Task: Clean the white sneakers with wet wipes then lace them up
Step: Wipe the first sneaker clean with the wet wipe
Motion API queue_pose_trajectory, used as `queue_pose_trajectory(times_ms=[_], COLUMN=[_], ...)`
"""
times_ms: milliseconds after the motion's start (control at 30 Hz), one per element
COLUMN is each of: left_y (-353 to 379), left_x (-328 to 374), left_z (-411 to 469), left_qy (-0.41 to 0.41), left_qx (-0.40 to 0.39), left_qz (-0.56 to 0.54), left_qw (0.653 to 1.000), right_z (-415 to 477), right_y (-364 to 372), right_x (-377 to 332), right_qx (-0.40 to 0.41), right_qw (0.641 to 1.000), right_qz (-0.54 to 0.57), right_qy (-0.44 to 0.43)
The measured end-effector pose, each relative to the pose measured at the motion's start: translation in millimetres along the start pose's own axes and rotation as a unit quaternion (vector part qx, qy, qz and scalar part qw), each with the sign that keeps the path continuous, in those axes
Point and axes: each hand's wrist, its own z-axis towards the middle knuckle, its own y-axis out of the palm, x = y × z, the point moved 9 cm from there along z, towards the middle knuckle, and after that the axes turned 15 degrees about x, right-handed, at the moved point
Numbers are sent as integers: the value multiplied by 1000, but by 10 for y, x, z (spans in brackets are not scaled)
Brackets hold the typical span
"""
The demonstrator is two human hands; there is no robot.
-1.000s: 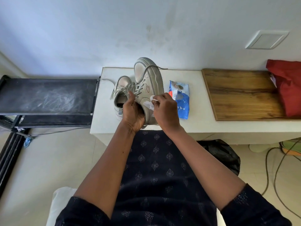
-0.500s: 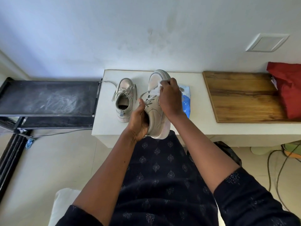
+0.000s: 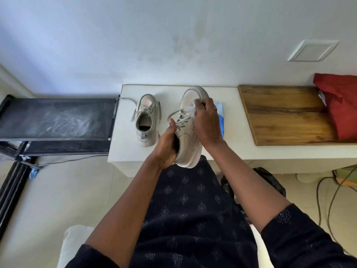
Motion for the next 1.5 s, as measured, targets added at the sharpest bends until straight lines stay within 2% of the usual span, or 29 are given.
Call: queue_pose_trajectory(times_ms=[200,333,400,500,600,867,1000,1133,1233,1400,1500], left_y=[-50,-175,-203,-191,-154,-92,-59,-36,-145,-329,-362], left_x=[-196,-238,-225,-219,-225,-159,-160,-150,-160,-212,-196], left_z=[-48,-46,-31,-6,-5,18,-12,-24,5,-2,-2], left_qy=[-22,-51,-56,-60,-58,-46,-52,-52,-41,-36,-28], left_qx=[-2,15,19,20,15,8,3,25,79,160,162], left_qz=[30,-40,-55,-62,-56,-104,-63,-18,-12,5,-5], left_qw=[999,998,997,996,997,994,997,998,996,986,986], right_z=[368,434,360,210,45,-475,-525,-230,105,396,348], right_y=[128,23,-55,-123,-90,-116,-161,-140,-63,213,213], right_x=[262,658,684,523,337,157,135,145,175,200,144], right_qx=[-23,20,43,65,65,76,96,101,68,-60,-47], right_qw=[999,987,981,979,989,989,988,993,996,998,997], right_qz=[-27,63,97,142,114,119,115,61,62,28,56], right_qy=[12,146,163,132,73,51,24,5,15,-7,-19])
